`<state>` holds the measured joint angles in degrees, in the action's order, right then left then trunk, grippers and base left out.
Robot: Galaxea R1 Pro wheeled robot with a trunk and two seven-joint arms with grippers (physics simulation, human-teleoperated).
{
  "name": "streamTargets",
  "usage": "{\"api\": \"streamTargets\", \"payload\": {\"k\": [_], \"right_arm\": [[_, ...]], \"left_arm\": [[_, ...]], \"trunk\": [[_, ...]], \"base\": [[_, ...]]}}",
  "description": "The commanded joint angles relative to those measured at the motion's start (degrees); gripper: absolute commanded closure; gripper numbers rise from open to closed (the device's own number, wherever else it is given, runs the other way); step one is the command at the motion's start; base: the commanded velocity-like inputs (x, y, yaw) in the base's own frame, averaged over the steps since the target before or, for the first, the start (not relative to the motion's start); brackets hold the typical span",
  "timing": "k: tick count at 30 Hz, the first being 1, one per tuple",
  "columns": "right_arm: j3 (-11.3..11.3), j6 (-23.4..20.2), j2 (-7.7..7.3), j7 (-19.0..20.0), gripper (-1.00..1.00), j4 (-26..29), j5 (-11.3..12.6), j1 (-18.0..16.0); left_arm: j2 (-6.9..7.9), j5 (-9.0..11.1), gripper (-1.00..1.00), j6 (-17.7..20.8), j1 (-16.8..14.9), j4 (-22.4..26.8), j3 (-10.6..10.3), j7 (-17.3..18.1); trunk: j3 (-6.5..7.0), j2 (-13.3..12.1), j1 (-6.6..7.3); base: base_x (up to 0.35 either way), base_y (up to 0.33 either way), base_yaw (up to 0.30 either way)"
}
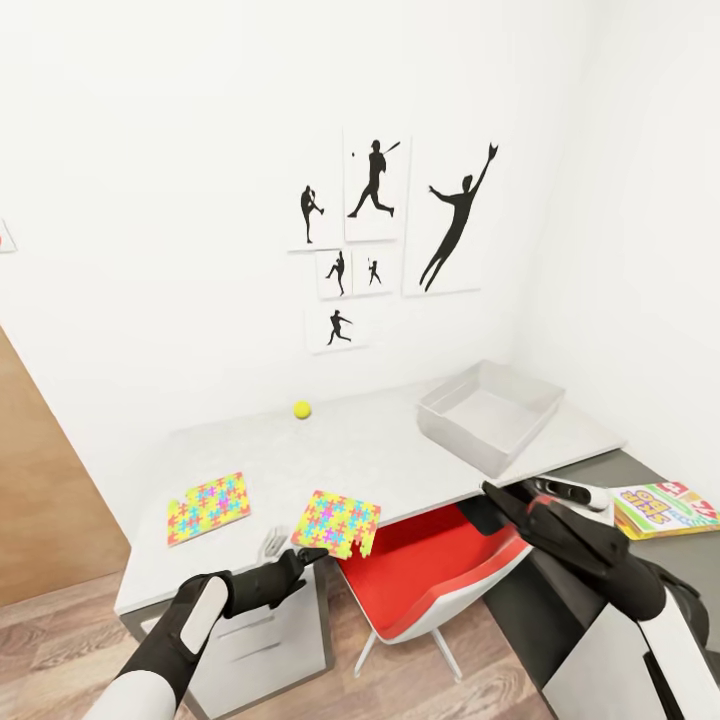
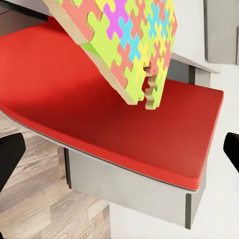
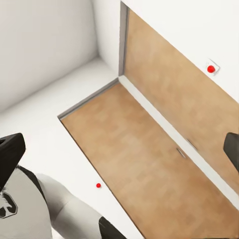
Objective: Put all the toys in the child's room - the three board games (two on the bed and one on the table), the two jigsaw puzzles on the table, and the tennis ball on the table - inside the toy box on the table in the child's room.
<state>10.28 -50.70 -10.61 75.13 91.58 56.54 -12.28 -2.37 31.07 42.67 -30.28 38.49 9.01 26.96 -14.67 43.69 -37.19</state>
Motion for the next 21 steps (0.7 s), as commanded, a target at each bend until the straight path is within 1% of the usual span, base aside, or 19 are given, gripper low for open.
{"api": "streamTargets", "payload": {"k": [1,6,21], "right_arm": [[0.2,-0.4,-0.02,0.3,-1.0,0.0,0.2,0.1],[0.6,-0.4,0.04,0.9,-1.0,0.0,0.2,0.4],[0.7,-0.3,0.52,1.2,-1.0,0.0,-0.2,0.4]], "left_arm": [[-0.16,0.0,-1.0,0.4,0.0,0.0,0.3,0.2],[-0.46,-0.3,-1.0,0.3,0.0,0.0,0.3,0.2],[-0.52,-0.4,-1.0,0.3,0.0,0.0,0.3,0.2]], "trunk": [[-0.27,0.5,-0.24],[-1.16,2.5,-1.34],[-3.86,8.5,-4.63]], "base": [[0.0,0.0,0.0],[0.0,0.0,0.0],[0.0,0.0,0.0]]}}
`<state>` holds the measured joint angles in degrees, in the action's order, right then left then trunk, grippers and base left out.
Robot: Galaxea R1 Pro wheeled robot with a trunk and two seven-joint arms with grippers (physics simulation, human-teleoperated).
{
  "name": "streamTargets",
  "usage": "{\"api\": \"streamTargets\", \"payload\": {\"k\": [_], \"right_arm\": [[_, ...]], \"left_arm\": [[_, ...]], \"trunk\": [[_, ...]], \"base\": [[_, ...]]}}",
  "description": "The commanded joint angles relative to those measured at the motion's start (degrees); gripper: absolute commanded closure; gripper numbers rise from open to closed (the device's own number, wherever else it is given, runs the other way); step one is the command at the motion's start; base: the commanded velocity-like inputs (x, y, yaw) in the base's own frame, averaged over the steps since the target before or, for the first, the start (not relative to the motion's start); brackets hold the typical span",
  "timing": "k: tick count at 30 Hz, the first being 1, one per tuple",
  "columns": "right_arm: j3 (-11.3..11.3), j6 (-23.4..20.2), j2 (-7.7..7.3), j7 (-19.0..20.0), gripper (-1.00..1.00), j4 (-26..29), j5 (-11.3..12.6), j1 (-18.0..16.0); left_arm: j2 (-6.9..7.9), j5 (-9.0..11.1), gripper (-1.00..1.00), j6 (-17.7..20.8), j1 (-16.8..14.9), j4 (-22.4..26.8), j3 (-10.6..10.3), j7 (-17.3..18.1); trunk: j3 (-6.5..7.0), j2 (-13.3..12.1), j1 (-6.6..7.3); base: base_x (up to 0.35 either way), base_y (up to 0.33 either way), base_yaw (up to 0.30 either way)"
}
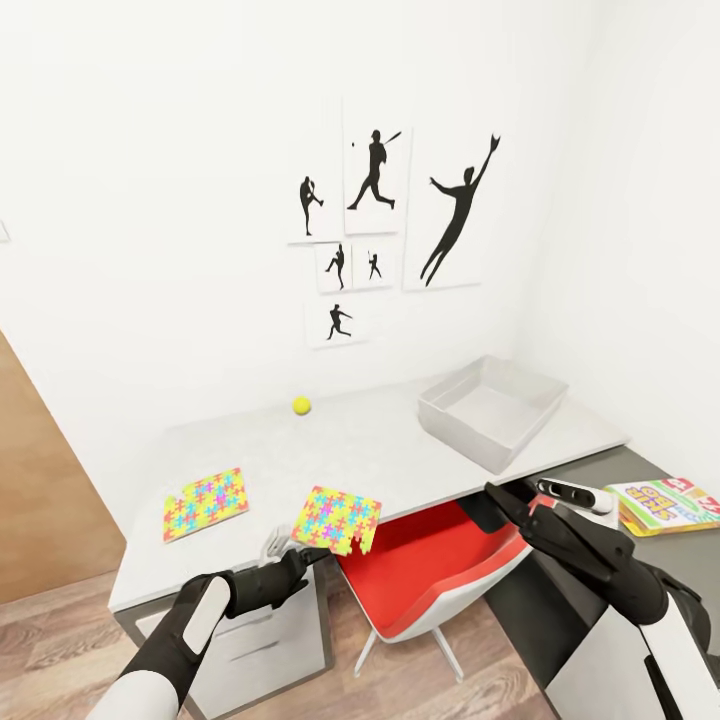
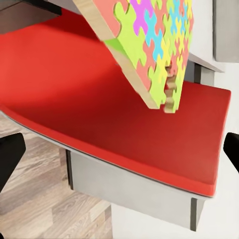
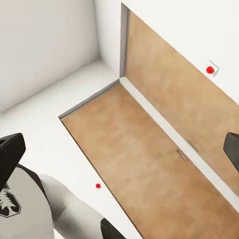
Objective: Put all the toys in the child's room - the three board games (two on the bed and one on the table), the two jigsaw puzzles on the table, and the tennis ball on the table - inside the toy box on the table in the child's room.
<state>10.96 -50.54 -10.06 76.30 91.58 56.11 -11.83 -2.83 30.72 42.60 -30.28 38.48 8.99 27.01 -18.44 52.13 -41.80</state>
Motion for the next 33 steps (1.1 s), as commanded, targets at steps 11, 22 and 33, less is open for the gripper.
{"api": "streamTargets", "payload": {"k": [11,22,33], "right_arm": [[0.0,-0.3,0.17,-0.1,-1.0,0.0,0.1,0.0],[-0.1,-0.3,0.22,-0.1,-1.0,0.0,0.0,0.0],[-0.1,-0.3,0.22,-0.2,-1.0,0.0,0.0,0.0]], "left_arm": [[-0.15,0.0,-1.0,0.4,0.0,0.0,-0.6,0.2],[-0.35,-0.1,-1.0,0.4,0.0,0.0,-1.3,0.0],[-0.42,-0.1,-1.0,0.4,0.0,0.0,-2.5,0.1]], "trunk": [[-0.97,2.1,-1.11],[-0.97,2.1,-1.11],[-0.97,2.1,-1.11]], "base": [[0.0,0.0,0.0],[0.061,-0.005,0.0],[0.059,-0.013,0.0]]}}
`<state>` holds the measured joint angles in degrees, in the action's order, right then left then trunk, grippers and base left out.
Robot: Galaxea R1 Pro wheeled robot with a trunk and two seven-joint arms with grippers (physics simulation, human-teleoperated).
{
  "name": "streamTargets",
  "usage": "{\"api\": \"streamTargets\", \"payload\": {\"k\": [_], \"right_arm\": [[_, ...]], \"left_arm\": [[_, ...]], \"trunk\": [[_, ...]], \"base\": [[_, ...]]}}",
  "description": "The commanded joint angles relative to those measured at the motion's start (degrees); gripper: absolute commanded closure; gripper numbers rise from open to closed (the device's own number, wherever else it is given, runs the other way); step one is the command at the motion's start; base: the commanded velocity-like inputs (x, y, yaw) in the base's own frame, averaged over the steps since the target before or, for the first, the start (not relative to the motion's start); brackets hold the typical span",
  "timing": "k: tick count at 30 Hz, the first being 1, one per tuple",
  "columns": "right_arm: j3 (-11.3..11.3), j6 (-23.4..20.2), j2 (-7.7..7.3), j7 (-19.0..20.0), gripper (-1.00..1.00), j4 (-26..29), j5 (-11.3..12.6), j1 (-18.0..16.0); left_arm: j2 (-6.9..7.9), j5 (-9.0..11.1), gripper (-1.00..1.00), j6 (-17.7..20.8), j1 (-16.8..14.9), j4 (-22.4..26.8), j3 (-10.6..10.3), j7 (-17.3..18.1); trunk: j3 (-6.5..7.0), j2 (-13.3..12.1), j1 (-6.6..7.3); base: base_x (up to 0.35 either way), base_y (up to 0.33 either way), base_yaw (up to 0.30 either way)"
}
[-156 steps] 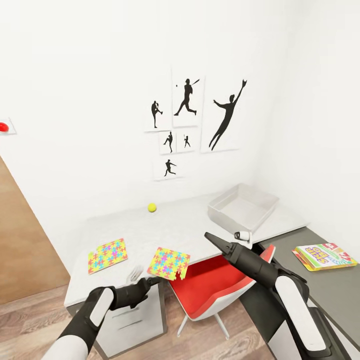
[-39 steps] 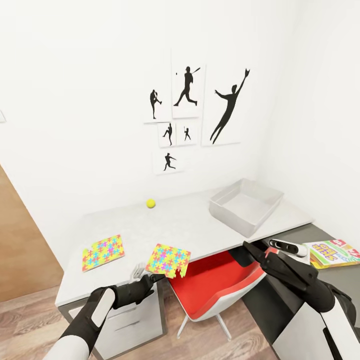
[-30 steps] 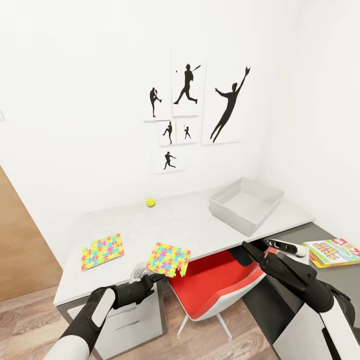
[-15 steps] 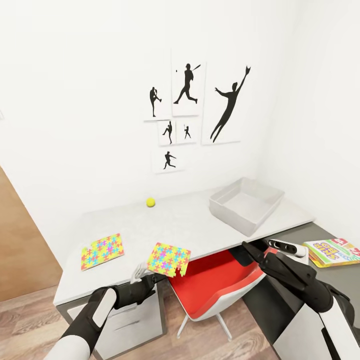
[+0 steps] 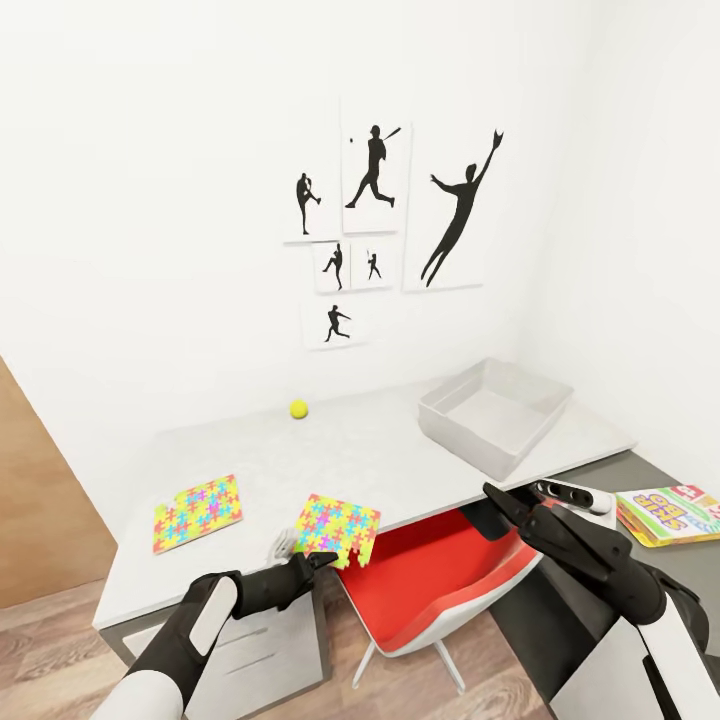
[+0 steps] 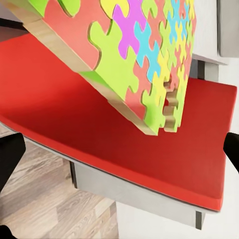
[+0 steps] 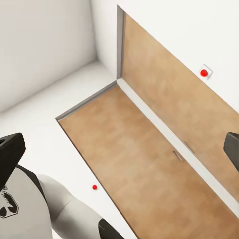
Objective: Put all the toys in the child's room - the three board games (two on the bed and one on the table), the two jigsaw puzzles on the table, and the tennis ball on the table - inside the toy box on the table in the child's room.
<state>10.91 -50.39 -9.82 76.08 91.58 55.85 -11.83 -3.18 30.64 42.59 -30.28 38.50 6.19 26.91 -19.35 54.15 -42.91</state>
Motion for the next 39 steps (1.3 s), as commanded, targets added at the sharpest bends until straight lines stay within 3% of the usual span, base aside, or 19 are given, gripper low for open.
{"api": "streamTargets", "payload": {"k": [1,39], "right_arm": [[0.0,-0.4,-0.02,0.0,-1.0,0.0,0.2,0.0],[0.0,-0.4,-0.02,-0.1,-1.0,0.0,0.2,0.0]], "left_arm": [[-0.07,0.0,-1.0,0.4,0.0,0.0,0.3,0.2],[-0.31,-0.1,-1.0,0.3,0.0,0.0,0.2,0.1]], "trunk": [[-0.07,0.0,-0.01],[-0.07,0.0,-0.01]], "base": [[0.004,-0.001,0.0],[0.055,-0.014,0.0]]}}
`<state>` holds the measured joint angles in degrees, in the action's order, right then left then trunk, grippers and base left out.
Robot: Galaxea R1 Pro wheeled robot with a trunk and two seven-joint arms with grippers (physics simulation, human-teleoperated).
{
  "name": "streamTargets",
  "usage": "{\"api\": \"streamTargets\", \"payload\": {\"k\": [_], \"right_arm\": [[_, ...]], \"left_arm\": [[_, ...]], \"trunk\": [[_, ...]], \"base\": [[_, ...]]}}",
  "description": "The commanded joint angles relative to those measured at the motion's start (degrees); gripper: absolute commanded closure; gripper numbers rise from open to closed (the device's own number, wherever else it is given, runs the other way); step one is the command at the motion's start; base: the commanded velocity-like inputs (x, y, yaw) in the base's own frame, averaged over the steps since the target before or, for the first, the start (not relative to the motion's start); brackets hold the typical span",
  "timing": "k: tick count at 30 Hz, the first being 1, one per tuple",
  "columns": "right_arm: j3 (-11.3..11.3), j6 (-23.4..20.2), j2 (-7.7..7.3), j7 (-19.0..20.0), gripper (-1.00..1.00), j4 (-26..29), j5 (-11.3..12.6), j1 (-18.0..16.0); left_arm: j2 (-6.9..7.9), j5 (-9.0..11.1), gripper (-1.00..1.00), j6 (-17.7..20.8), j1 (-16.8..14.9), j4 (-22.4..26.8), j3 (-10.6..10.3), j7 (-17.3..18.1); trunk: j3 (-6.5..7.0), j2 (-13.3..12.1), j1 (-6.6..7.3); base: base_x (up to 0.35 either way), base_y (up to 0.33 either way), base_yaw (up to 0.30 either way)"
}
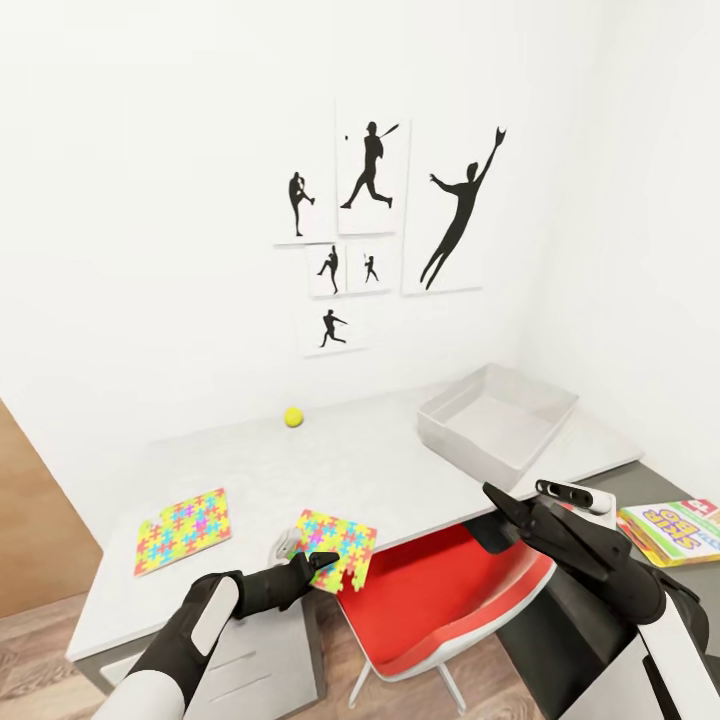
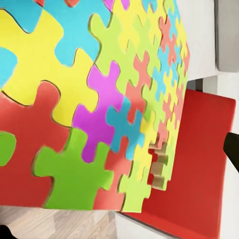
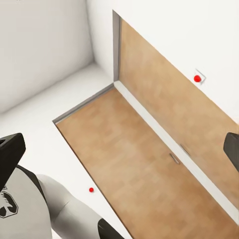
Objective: Put all the toys in the child's room - the three board games (two on the bed and one on the table), the two jigsaw puzzles on the table, and the tennis ball on the table - inside the toy box on the table in the child's room.
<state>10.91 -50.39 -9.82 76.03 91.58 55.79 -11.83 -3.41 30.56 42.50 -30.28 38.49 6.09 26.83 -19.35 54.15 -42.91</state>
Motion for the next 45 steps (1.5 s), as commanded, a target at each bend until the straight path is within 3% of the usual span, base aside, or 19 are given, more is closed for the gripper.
{"api": "streamTargets", "payload": {"k": [1,7,8,19,45], "right_arm": [[0.0,-0.4,-0.02,0.0,-1.0,0.0,0.2,0.0],[0.0,-0.4,-0.02,0.0,-1.0,0.0,0.2,0.0],[0.0,-0.4,-0.02,0.0,-1.0,0.0,0.2,0.0],[0.0,-0.4,-0.02,0.0,-1.0,0.0,0.2,0.0],[-0.1,-0.3,-0.02,-0.1,-1.0,0.0,0.2,0.0]], "left_arm": [[-0.08,-0.1,-1.0,0.4,0.0,0.0,0.3,0.2],[-0.09,0.0,-1.0,0.1,0.0,0.0,0.3,0.2],[-0.09,0.0,1.0,-0.3,0.0,0.0,0.3,0.2],[-0.1,0.1,1.0,-1.5,0.0,0.0,0.3,0.3],[0.13,0.1,1.0,-0.8,0.0,0.4,0.2,0.5]], "trunk": [[-0.07,0.0,-0.01],[-0.07,0.0,-0.01],[-0.07,0.0,-0.01],[-0.07,0.0,-0.01],[4.6,-10.4,5.7]], "base": [[0.028,-0.025,0.0],[0.011,-0.01,0.0],[0.003,-0.003,0.0],[0.0,0.0,0.0],[0.0,0.0,0.0]]}}
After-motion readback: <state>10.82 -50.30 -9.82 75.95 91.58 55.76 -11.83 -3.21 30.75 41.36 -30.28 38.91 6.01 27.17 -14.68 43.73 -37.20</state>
